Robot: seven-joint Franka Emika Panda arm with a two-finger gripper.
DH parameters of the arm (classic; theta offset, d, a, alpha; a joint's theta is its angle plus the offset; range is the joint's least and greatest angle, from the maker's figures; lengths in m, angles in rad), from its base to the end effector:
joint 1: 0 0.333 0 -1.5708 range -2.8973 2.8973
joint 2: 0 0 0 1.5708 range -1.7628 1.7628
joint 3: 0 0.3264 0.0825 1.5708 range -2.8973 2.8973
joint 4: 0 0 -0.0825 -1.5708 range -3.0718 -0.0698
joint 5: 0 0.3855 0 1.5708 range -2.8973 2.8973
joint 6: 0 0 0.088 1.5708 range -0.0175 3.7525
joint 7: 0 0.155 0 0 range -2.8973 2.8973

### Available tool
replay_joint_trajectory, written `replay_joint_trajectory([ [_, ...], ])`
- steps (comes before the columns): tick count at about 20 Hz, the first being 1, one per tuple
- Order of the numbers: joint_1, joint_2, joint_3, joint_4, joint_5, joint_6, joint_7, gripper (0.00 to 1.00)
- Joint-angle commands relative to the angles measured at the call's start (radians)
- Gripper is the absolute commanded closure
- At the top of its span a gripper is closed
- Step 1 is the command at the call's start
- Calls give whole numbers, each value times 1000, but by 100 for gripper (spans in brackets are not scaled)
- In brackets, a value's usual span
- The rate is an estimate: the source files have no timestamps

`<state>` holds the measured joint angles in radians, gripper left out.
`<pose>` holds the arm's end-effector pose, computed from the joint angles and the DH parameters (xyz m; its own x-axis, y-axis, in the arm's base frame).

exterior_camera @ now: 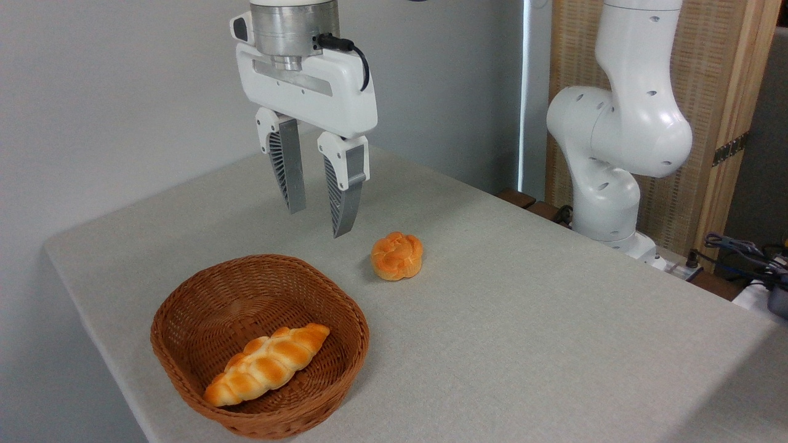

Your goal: Put bread into the basket

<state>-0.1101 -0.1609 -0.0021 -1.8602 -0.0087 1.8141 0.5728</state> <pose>0.5238 -0.0602 0.5569 0.7697 -0.6304 0.1007 -0.6283 -0.7760 -0.0551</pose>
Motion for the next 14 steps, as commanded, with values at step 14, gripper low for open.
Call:
replay_joint_trajectory([
  [14,-8,-43,5,-22,-16,-159,10,0],
])
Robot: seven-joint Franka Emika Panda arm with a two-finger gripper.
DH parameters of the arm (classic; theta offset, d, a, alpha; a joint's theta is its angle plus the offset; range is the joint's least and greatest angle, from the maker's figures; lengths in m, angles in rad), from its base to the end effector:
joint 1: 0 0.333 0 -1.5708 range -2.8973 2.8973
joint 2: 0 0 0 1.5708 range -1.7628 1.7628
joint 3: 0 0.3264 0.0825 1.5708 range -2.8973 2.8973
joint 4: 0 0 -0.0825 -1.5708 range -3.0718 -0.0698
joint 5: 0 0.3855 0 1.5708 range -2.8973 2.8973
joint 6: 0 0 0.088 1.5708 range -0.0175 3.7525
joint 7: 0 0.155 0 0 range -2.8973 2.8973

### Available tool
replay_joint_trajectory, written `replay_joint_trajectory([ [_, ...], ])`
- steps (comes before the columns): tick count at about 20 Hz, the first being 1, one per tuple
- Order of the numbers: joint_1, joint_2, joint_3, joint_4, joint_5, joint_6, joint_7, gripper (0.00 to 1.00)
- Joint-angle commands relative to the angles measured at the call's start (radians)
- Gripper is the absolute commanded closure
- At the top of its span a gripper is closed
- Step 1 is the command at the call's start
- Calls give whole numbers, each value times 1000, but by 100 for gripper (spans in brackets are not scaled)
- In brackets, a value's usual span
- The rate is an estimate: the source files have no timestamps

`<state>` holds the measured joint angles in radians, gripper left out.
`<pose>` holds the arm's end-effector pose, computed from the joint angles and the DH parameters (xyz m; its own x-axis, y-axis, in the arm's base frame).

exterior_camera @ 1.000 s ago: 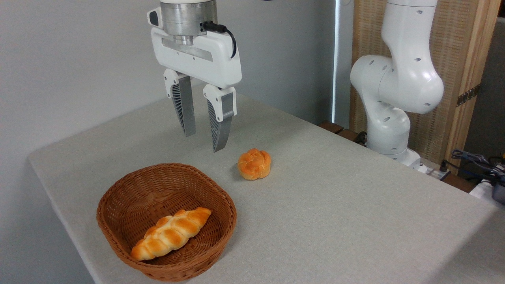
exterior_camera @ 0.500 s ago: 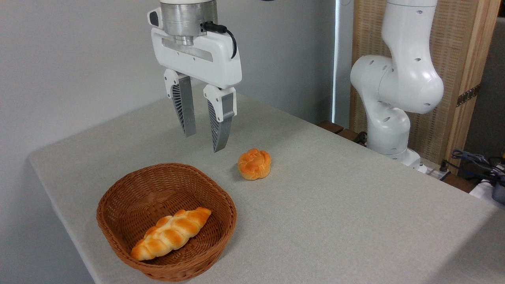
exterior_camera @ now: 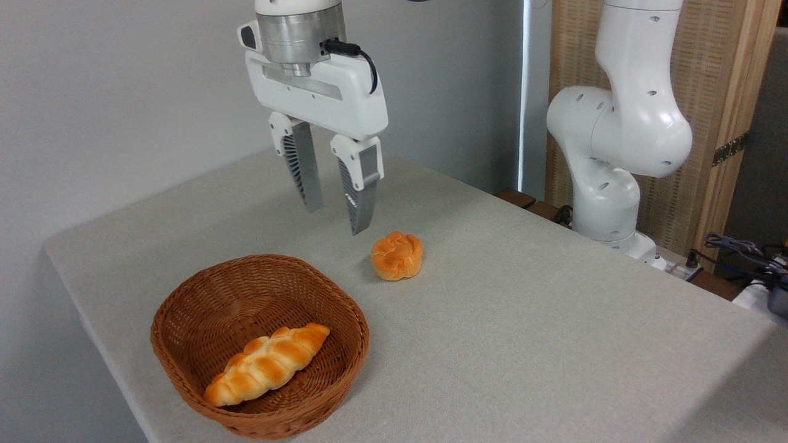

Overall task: Put bread into the basket
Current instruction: 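Lower the open gripper onto the small round orange bun, then close the gripper on the orange bun and lift it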

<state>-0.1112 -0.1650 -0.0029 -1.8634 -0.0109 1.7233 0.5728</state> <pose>0.5090 -0.0599 0.5485 0.7739 -0.6328 0.0265 -0.6329 -0.7742 -0.0048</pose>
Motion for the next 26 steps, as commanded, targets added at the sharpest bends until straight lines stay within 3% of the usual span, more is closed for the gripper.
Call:
replay_joint_trajectory([
  [1,-7,-54,4,-43,-12,-88,25,0],
  [5,-7,-163,1,-201,-12,-88,110,0],
  [8,-18,-183,1,-287,-12,-82,128,0],
  [17,-166,-159,1,-462,-12,154,131,0],
  [26,-217,-70,0,-464,-11,196,130,0],
])
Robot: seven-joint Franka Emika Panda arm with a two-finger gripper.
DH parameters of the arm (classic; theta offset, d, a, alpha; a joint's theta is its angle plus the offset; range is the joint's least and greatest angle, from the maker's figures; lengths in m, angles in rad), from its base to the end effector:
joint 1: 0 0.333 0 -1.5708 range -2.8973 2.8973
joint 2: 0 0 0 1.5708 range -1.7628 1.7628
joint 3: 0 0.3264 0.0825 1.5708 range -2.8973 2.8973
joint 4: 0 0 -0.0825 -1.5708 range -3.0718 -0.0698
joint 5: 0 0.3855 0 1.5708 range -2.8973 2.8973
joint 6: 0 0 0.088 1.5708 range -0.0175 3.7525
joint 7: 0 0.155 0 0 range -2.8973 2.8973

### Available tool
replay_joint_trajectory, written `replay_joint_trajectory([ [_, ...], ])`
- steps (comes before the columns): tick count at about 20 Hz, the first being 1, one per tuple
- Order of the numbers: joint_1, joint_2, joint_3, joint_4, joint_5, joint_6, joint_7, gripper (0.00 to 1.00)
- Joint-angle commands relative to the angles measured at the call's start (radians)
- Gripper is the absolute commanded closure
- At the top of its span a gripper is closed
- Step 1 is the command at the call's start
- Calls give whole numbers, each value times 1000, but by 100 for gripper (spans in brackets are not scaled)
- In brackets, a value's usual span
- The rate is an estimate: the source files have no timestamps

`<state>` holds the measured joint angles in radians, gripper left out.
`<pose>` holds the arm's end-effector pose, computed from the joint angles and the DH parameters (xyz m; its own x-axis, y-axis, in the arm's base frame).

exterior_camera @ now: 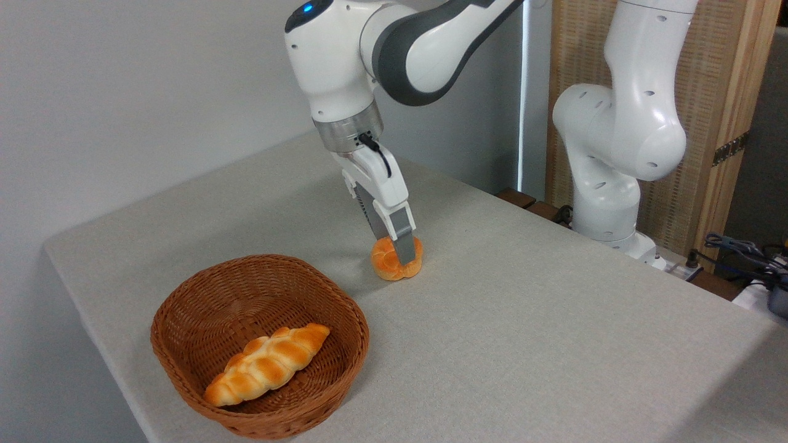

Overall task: Put bread into the basket
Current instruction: 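Close the gripper on the orange bun and lift it, then carry the held bun over the wicker basket and lower it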

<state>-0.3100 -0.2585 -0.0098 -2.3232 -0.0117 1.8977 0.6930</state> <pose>0.4133 -0.1383 0.3921 0.5240 -0.8428 -0.1229 -0.8365 -0.5364 0.1122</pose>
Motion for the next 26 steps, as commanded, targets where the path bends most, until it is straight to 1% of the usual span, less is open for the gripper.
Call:
replay_joint_trajectory([
  [1,-20,31,5,-4,-8,21,10,0],
  [3,-29,36,5,-4,-8,21,10,0],
  [5,-29,42,5,-5,-8,21,8,0],
  [6,-29,45,5,-4,-7,20,8,10],
  [7,-29,45,5,-5,-7,21,8,26],
  [8,-29,47,5,-4,-7,21,8,48],
  [9,-29,51,5,-4,-5,21,10,63],
  [10,-29,54,5,-5,-5,21,10,70],
  [22,-29,56,5,-1,-5,20,8,70],
  [24,-29,44,5,8,-7,20,5,69],
  [26,-29,28,7,50,-10,6,-1,69],
])
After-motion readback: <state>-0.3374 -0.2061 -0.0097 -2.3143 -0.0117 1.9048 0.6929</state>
